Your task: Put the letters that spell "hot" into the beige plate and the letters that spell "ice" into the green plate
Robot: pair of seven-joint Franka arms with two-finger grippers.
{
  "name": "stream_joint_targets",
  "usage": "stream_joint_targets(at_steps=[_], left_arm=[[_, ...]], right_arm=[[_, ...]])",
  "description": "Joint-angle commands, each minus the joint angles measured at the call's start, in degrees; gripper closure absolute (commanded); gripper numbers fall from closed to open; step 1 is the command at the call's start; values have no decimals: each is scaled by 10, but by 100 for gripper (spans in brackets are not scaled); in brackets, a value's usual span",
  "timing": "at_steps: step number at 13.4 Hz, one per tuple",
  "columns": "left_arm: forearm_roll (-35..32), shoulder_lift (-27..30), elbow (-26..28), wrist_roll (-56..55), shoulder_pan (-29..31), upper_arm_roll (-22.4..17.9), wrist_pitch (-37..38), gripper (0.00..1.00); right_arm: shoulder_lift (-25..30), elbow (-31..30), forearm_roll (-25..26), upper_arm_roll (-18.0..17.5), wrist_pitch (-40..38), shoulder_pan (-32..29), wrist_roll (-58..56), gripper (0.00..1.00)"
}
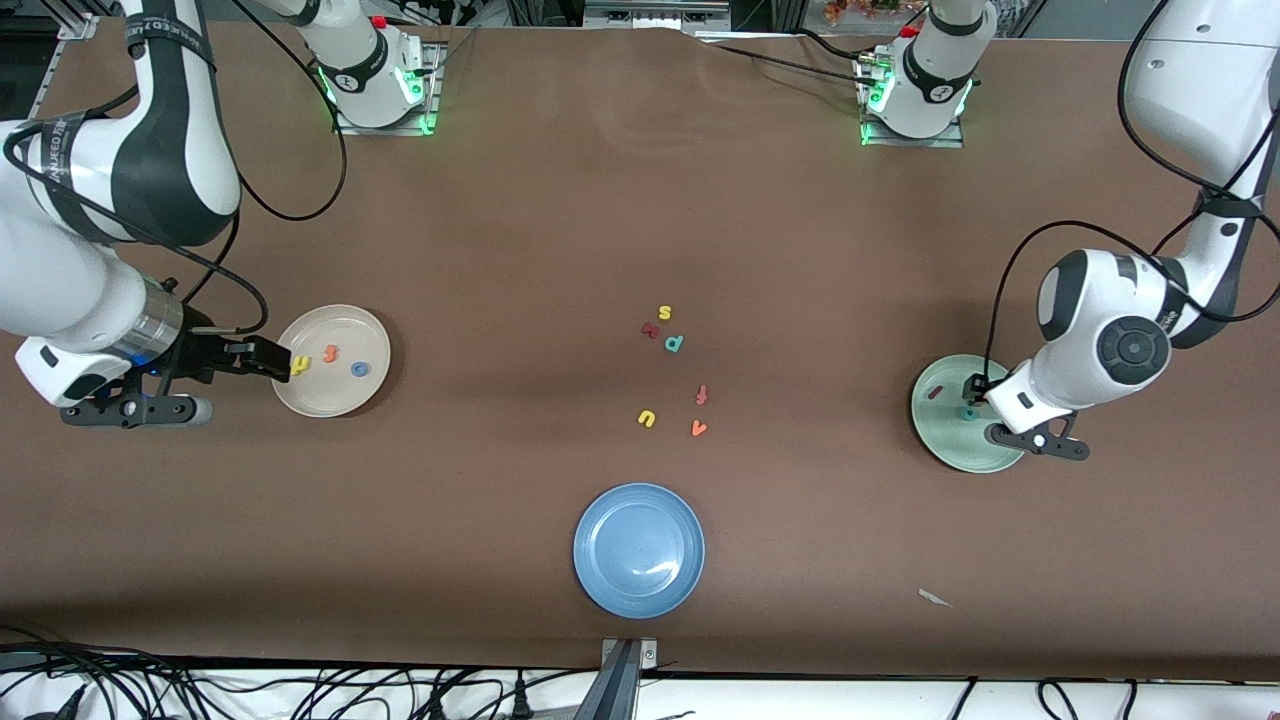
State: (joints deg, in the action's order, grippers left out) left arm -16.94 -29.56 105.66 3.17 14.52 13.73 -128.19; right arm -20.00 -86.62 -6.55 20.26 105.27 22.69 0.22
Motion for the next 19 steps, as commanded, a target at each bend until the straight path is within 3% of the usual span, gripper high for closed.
stream_joint_targets(at_steps=[1,5,7,10,12,16,19], left_arm=[[24,13,-47,-5,9,5,77,0],[39,15,-142,1,10,8,243,0],[40,26,-161,2,11,10,278,0],[68,57,-149,2,14,7,277,0],[82,99,-129,-4,-7,-19,281,0],[140,206,-72,-4,-107,-135,279,0],[142,260,-73,-6,-136,-137,281,0]], right_arm=[[12,-14,-4,-1,-3,4,11,0],[16,-21,-4,-1,-7,5,50,0],[15,-19,-4,-1,-8,5,50,0],[28,-11,-1,-2,-20,9,47,0],[43,-10,-2,-2,-39,16,52,0],[44,-11,1,-1,-39,17,51,0],[44,-11,9,0,-39,17,49,0]])
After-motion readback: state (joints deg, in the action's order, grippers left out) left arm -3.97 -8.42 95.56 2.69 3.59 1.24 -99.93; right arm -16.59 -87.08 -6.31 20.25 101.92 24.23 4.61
